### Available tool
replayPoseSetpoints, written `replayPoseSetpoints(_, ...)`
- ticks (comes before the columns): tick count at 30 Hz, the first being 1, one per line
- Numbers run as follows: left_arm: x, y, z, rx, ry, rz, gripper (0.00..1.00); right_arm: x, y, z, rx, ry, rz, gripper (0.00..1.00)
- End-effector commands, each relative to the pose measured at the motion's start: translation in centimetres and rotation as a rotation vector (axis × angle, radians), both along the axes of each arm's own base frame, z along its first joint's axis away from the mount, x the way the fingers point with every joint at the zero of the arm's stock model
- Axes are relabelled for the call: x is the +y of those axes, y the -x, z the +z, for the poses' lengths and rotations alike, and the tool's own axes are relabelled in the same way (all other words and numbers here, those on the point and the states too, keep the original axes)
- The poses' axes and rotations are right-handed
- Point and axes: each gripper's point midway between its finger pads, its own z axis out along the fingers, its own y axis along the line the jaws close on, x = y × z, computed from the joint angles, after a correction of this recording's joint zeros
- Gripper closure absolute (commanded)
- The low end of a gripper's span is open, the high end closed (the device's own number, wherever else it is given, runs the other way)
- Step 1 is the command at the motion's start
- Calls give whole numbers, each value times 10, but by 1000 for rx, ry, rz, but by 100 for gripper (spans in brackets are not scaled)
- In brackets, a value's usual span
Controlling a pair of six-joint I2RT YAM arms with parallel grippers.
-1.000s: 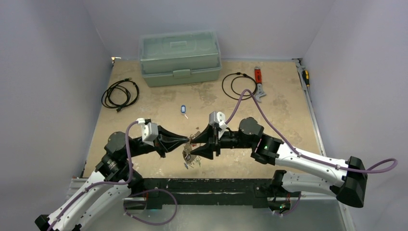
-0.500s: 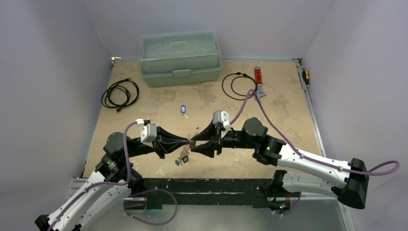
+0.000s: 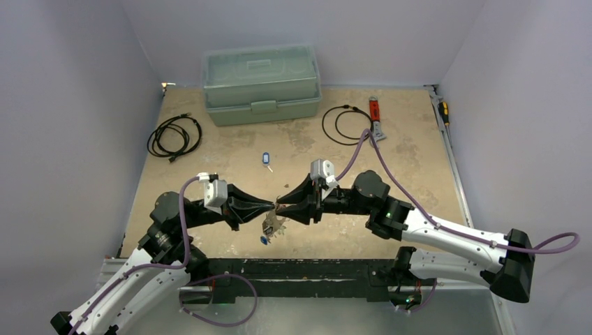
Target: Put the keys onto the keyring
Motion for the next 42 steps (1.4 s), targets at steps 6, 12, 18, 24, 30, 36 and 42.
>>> replayPoseSetpoints(6, 3, 6, 28, -73, 67, -13, 100, 6, -4, 19, -54, -53, -5, 74)
replayPoseSetpoints(12, 3, 5, 28, -73, 65, -10, 100, 7, -1, 20, -65, -61, 14, 87)
replayPoseSetpoints(18, 2, 5, 27, -70, 63, -13, 100, 7, 5, 17, -92, -54, 52, 100)
replayPoseSetpoints(24, 2, 1, 23, -69, 45, 7, 70, 6, 1, 22, -102, -30, 32, 100)
replayPoseSetpoints(30, 6, -6, 21, -77, 24, 56, 9, 6, -3, 15, -108, 65, 27, 100)
replayPoseSetpoints(36, 6, -3, 12, -109, 0, 38, 11, 1, -9, 21, -128, 114, -8, 100)
replayPoseSetpoints(42, 1, -6, 2, -83, -22, 23, 23, -7, -8, 39, -177, 125, -14, 100)
